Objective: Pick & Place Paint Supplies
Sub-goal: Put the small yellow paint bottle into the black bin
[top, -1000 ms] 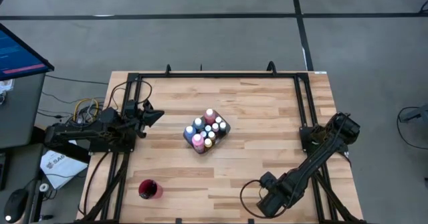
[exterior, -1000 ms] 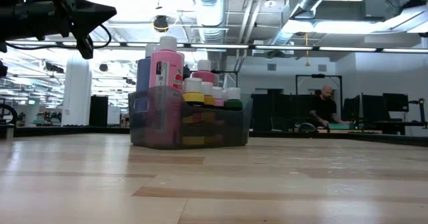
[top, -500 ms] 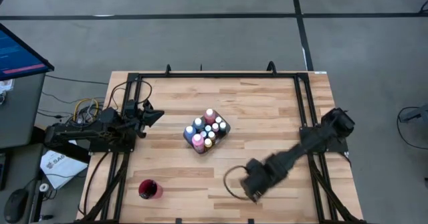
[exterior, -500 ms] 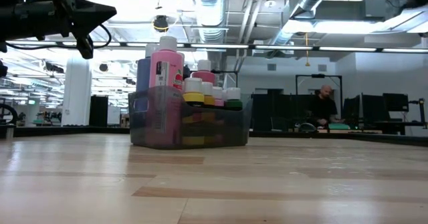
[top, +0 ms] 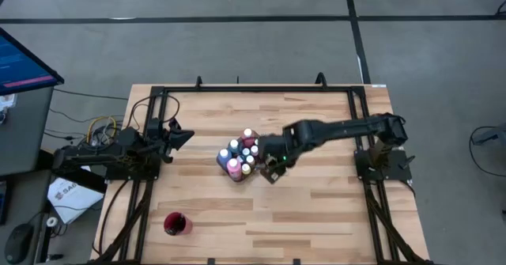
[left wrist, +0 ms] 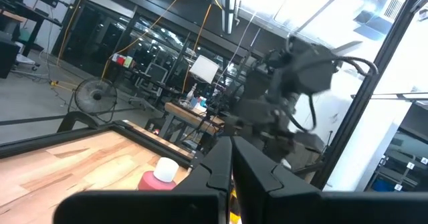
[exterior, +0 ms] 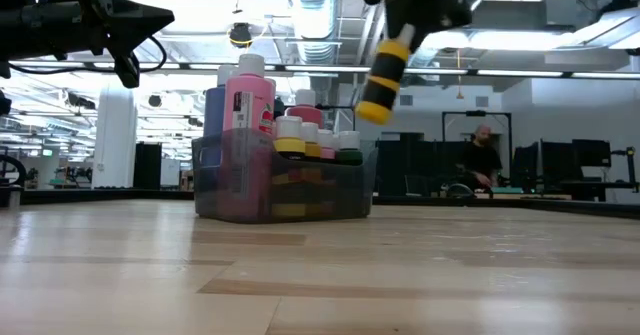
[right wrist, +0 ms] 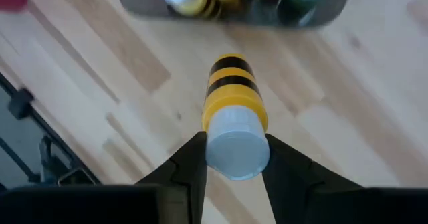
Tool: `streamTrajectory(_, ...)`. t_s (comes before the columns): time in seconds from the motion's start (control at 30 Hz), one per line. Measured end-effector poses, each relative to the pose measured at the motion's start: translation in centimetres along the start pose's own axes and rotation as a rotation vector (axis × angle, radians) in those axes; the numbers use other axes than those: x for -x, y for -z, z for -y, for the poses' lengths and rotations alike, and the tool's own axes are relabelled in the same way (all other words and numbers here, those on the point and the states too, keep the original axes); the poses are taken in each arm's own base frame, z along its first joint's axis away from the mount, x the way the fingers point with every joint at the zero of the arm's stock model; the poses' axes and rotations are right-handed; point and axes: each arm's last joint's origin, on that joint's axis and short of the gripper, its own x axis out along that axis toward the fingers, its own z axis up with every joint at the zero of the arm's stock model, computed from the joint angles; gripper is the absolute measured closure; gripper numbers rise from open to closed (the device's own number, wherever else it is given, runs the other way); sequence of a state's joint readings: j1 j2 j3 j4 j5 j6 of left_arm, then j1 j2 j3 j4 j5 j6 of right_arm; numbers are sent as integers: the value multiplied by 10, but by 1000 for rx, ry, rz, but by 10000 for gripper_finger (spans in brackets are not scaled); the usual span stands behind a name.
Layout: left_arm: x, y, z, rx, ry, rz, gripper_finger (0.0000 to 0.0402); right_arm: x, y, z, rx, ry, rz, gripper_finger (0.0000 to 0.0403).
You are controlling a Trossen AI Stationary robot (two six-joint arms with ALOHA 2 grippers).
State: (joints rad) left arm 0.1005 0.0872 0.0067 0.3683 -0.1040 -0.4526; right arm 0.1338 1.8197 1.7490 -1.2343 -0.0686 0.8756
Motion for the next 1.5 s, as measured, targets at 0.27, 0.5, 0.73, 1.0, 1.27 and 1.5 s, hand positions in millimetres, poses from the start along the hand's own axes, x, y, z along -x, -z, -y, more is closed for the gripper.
streamTrajectory(0.27, 0, 0, 0, 0, 0, 0, 398, 6, -31, 22, -50, -7, 76, 290)
streamTrajectory(0.5, 0, 0, 0, 0, 0, 0, 398, 7, -39, 24, -65, -31, 107, 290)
streamTrajectory(0.73, 0, 0, 0, 0, 1, 0, 398, 3, -40, 24, -82, -8, 122, 290)
streamTrajectory(1.0, 0, 0, 0, 0, 0, -1, 398, -29, -46, 16, -82, 45, 88, 289)
streamTrajectory(1.27, -3, 2, -1, -3, -12, -22, 398, -39, -53, 16, -101, 42, 98, 289)
streamTrajectory(1.5, -4, 5, -2, -5, -22, -40, 398, -56, -53, 14, -96, 75, 53, 289)
